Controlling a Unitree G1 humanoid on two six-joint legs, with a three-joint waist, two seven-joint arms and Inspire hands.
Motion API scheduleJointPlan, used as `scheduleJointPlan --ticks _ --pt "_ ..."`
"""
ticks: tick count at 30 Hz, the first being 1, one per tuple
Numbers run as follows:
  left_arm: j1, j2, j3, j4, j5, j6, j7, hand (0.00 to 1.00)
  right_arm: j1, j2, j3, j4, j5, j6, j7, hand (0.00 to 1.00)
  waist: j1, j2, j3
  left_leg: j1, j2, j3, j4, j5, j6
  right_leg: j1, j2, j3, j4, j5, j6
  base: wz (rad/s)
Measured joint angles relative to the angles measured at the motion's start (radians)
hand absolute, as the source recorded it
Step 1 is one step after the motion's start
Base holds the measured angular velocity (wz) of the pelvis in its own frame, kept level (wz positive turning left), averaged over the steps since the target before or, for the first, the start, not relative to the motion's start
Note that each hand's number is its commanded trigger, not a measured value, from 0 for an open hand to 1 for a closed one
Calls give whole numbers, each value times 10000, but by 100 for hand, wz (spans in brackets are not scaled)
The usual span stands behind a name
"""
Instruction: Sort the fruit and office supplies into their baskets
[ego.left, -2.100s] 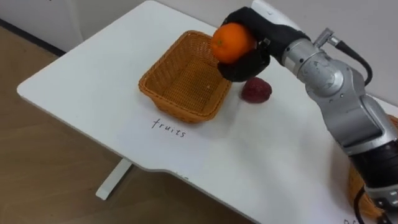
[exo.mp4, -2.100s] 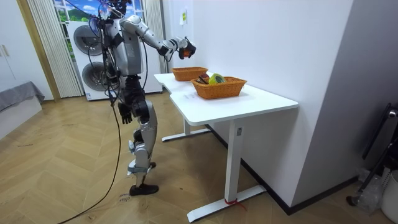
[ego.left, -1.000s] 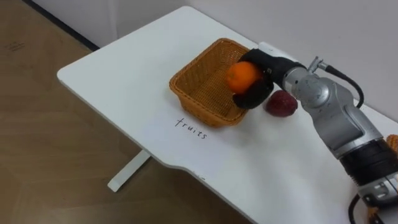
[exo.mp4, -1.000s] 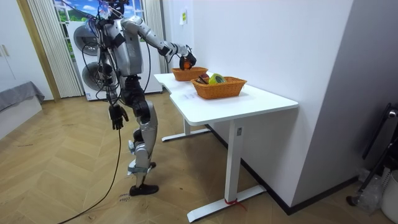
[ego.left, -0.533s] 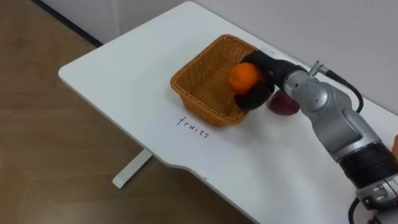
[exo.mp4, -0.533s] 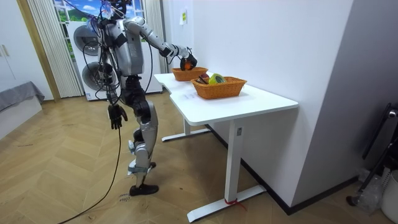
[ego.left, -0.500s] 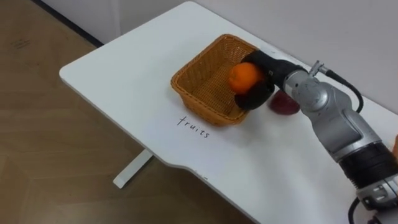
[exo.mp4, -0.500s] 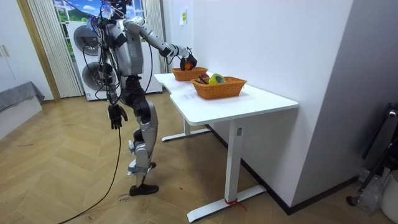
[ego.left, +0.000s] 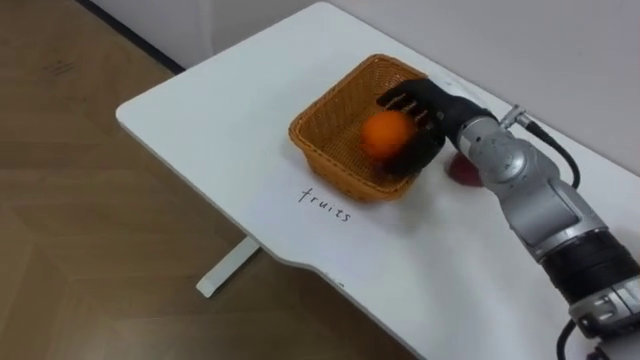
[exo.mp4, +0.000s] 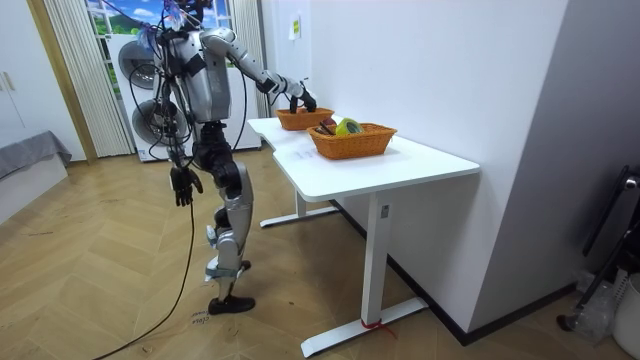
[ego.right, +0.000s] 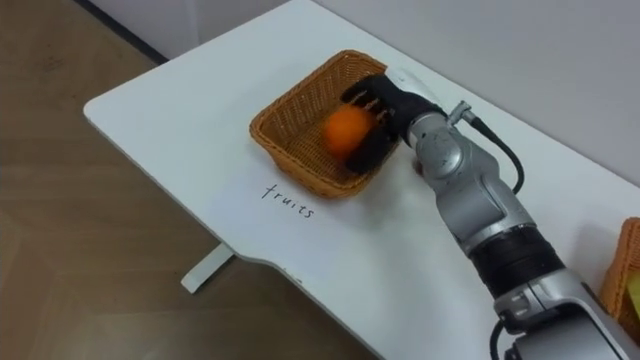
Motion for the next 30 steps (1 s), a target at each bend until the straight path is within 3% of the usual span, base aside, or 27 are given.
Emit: scheduleJointPlan --ticks 6,8,9,24,30 --pt "-15 209 -189 -4 -2 -12 -9 0 -45 -7 180 56 228 -67 -328 0 -9 -65 38 -295 9 -1 126 0 -4 -258 13 5 49 20 -33 0" --pt "-26 217 -189 0 1 -70 -8 0 -57 -6 175 65 224 -165 -414 0 -28 -105 125 -358 14 -3 176 0 -4 -343 2 17 151 22 -35 0" --pt "-26 216 -189 1 3 -75 -6 0 -57 -6 175 65 223 -166 -426 0 -28 -125 132 -375 11 -4 180 1 -4 -353 2 20 148 22 -35 0" --pt "26 207 -189 -82 7 -219 19 0 -62 -11 146 54 353 -358 -710 0 -278 -152 157 -276 5 11 167 -1 1 -298 5 120 148 37 -41 0" --pt "27 191 -154 -71 8 -212 224 0 -62 -379 -320 -532 521 -461 -813 0 -401 -87 103 -248 18 109 174 -7 11 -312 1 262 147 37 -41 -5"
